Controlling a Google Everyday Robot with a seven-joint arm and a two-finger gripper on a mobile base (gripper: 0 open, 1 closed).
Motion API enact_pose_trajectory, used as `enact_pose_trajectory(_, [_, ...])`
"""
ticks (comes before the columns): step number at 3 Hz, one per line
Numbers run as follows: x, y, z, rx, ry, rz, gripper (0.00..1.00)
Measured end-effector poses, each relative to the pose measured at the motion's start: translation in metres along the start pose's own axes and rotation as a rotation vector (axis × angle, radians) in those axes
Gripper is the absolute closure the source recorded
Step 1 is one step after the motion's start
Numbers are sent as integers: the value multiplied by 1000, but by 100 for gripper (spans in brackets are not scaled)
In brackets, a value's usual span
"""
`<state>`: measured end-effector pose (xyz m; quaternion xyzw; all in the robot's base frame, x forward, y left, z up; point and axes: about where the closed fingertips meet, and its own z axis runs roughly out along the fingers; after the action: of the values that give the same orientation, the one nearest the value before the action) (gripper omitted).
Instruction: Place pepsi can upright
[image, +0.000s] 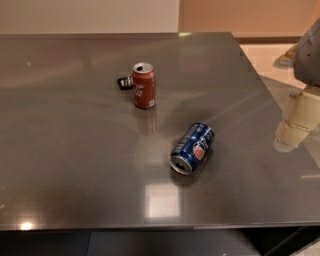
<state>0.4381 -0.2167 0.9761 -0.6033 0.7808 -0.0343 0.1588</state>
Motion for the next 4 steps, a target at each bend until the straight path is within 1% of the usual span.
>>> enact_pose_trajectory(1, [0, 0, 0, 0, 0, 0, 0])
enact_pose_trajectory(2, [-5, 1, -1, -2, -7, -32, 0])
enact_pose_trajectory(3, [-23, 10, 4, -29, -21, -154, 0])
enact_pose_trajectory(4, [-43, 26, 7, -60, -38, -307, 0])
